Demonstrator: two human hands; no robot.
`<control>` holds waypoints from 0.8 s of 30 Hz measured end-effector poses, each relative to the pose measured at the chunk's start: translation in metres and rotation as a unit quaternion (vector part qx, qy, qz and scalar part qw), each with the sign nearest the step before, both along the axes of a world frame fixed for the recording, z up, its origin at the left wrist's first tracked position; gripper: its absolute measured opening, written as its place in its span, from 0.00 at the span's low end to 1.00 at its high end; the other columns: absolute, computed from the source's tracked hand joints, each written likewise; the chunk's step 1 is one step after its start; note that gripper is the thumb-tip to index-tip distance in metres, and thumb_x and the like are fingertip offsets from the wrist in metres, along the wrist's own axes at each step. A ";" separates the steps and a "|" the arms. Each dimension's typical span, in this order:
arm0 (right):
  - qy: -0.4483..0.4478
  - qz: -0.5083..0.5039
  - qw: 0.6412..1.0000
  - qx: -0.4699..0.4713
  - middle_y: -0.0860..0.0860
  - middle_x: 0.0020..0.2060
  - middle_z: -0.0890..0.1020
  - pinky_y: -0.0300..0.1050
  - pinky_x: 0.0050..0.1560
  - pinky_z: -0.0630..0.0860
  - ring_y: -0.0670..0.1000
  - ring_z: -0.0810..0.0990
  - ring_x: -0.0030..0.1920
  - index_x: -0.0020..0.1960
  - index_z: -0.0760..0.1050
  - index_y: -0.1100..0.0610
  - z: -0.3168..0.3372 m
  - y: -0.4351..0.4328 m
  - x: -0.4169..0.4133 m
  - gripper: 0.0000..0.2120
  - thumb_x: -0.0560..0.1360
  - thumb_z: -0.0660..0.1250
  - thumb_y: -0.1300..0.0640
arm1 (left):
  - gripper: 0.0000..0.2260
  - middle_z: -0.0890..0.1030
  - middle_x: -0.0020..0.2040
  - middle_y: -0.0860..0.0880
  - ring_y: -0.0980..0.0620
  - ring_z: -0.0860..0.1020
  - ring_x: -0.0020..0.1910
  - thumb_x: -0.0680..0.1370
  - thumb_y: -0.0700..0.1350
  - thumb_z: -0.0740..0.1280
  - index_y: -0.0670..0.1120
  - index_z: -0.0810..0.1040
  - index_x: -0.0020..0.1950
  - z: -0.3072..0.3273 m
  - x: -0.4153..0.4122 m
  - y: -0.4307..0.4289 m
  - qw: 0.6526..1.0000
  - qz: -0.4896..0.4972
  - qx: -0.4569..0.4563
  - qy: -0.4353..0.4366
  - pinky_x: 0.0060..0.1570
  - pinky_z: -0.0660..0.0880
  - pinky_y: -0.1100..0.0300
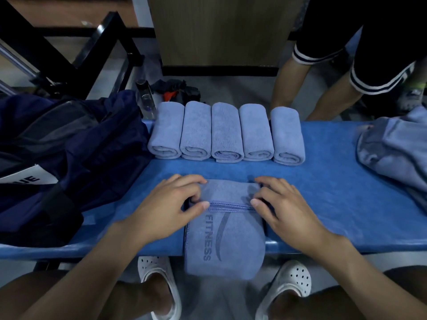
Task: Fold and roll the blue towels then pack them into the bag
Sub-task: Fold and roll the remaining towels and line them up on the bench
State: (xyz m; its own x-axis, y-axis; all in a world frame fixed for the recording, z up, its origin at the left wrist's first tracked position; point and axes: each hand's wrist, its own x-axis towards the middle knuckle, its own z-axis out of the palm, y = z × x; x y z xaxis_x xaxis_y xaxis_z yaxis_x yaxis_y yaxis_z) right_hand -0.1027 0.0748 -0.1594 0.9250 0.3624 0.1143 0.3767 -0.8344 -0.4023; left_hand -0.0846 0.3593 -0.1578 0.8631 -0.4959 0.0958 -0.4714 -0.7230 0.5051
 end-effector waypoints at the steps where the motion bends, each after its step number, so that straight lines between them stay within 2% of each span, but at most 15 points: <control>1: 0.012 -0.011 1.000 0.004 0.46 0.63 0.75 0.45 0.56 0.64 0.49 0.70 0.61 0.44 0.74 0.49 -0.001 0.002 0.001 0.17 0.77 0.54 0.39 | 0.15 0.73 0.63 0.64 0.58 0.72 0.55 0.76 0.62 0.61 0.53 0.67 0.38 -0.001 0.001 -0.003 1.000 0.010 -0.015 -0.003 0.56 0.72 0.51; 3: 0.030 -0.027 0.999 0.020 0.45 0.61 0.75 0.44 0.54 0.60 0.47 0.69 0.60 0.43 0.69 0.47 -0.002 0.005 0.004 0.12 0.75 0.59 0.39 | 0.15 0.72 0.60 0.63 0.57 0.72 0.54 0.75 0.62 0.63 0.53 0.68 0.38 -0.003 0.002 -0.005 0.999 0.025 -0.029 0.011 0.55 0.72 0.50; 5: 0.051 -0.042 0.997 0.039 0.42 0.57 0.74 0.44 0.56 0.61 0.46 0.69 0.59 0.49 0.69 0.46 0.000 0.005 0.005 0.12 0.73 0.64 0.41 | 0.13 0.70 0.60 0.62 0.56 0.71 0.57 0.72 0.63 0.65 0.54 0.70 0.42 -0.004 0.004 -0.004 0.998 0.044 -0.036 0.034 0.58 0.71 0.49; 6: 0.067 -0.048 0.996 0.043 0.40 0.56 0.73 0.44 0.58 0.62 0.45 0.68 0.59 0.55 0.69 0.46 0.001 0.005 0.007 0.15 0.72 0.67 0.41 | 0.14 0.69 0.61 0.62 0.56 0.71 0.60 0.71 0.64 0.66 0.57 0.71 0.47 -0.003 0.005 -0.003 0.996 0.058 -0.035 0.049 0.61 0.71 0.49; 7: 0.084 -0.055 0.994 0.046 0.38 0.56 0.72 0.44 0.60 0.61 0.44 0.68 0.59 0.61 0.68 0.46 0.002 0.004 0.008 0.21 0.72 0.69 0.42 | 0.19 0.67 0.63 0.62 0.55 0.69 0.62 0.70 0.66 0.66 0.59 0.70 0.55 -0.003 0.006 -0.002 0.995 0.073 -0.029 0.069 0.64 0.69 0.49; 9: 0.113 -0.066 0.990 0.057 0.39 0.57 0.71 0.43 0.62 0.60 0.44 0.67 0.61 0.72 0.62 0.47 0.006 0.003 0.011 0.33 0.71 0.72 0.42 | 0.34 0.64 0.66 0.61 0.56 0.64 0.67 0.70 0.67 0.68 0.57 0.65 0.71 -0.003 0.008 -0.001 0.988 0.103 0.001 0.117 0.71 0.63 0.54; 10: 0.125 -0.069 0.988 0.059 0.40 0.58 0.71 0.42 0.63 0.59 0.45 0.67 0.62 0.74 0.60 0.48 0.007 0.004 0.013 0.37 0.71 0.72 0.42 | 0.38 0.63 0.67 0.60 0.57 0.61 0.68 0.68 0.69 0.67 0.55 0.64 0.74 -0.002 0.009 -0.002 0.985 0.110 0.019 0.129 0.70 0.59 0.57; 12: 0.139 -0.073 0.986 0.050 0.43 0.57 0.71 0.42 0.64 0.59 0.46 0.67 0.62 0.75 0.59 0.50 0.008 0.004 0.016 0.39 0.70 0.73 0.42 | 0.37 0.63 0.64 0.61 0.59 0.60 0.65 0.64 0.73 0.61 0.57 0.68 0.69 0.000 0.009 -0.006 0.984 0.115 0.018 0.134 0.66 0.56 0.60; 14: 0.138 -0.067 0.988 0.037 0.43 0.55 0.70 0.43 0.63 0.59 0.46 0.66 0.60 0.72 0.64 0.49 0.009 0.006 0.017 0.35 0.70 0.73 0.41 | 0.31 0.66 0.60 0.63 0.60 0.62 0.62 0.63 0.73 0.58 0.60 0.70 0.62 0.003 0.009 -0.008 0.981 0.133 -0.005 0.140 0.63 0.56 0.60; 17: 0.126 -0.055 0.990 0.041 0.41 0.49 0.71 0.46 0.62 0.62 0.39 0.65 0.53 0.58 0.70 0.45 0.013 0.006 0.016 0.21 0.69 0.73 0.42 | 0.20 0.69 0.55 0.64 0.58 0.65 0.59 0.68 0.66 0.67 0.60 0.70 0.55 0.004 0.011 -0.008 0.983 0.129 -0.005 0.134 0.59 0.57 0.59; 20: 0.156 -0.062 0.983 0.072 0.42 0.42 0.74 0.43 0.53 0.63 0.33 0.65 0.49 0.49 0.67 0.46 0.017 0.006 0.015 0.18 0.69 0.75 0.45 | 0.17 0.72 0.54 0.61 0.54 0.65 0.57 0.72 0.57 0.73 0.61 0.67 0.53 0.009 0.010 -0.006 0.976 0.118 -0.008 0.181 0.58 0.62 0.57; 22: 0.171 -0.060 0.979 0.088 0.44 0.39 0.76 0.42 0.51 0.64 0.40 0.68 0.47 0.47 0.66 0.45 0.017 0.007 0.016 0.19 0.68 0.75 0.45 | 0.19 0.74 0.56 0.62 0.54 0.63 0.56 0.72 0.55 0.74 0.64 0.65 0.53 0.012 0.011 -0.004 0.967 0.108 -0.023 0.231 0.55 0.64 0.56; 24: 0.189 -0.063 0.975 0.096 0.43 0.42 0.78 0.43 0.54 0.67 0.44 0.69 0.49 0.49 0.68 0.42 0.015 0.006 0.017 0.18 0.68 0.75 0.44 | 0.21 0.75 0.57 0.62 0.54 0.64 0.57 0.72 0.53 0.74 0.66 0.64 0.54 0.014 0.012 -0.003 0.964 0.097 -0.027 0.247 0.56 0.64 0.55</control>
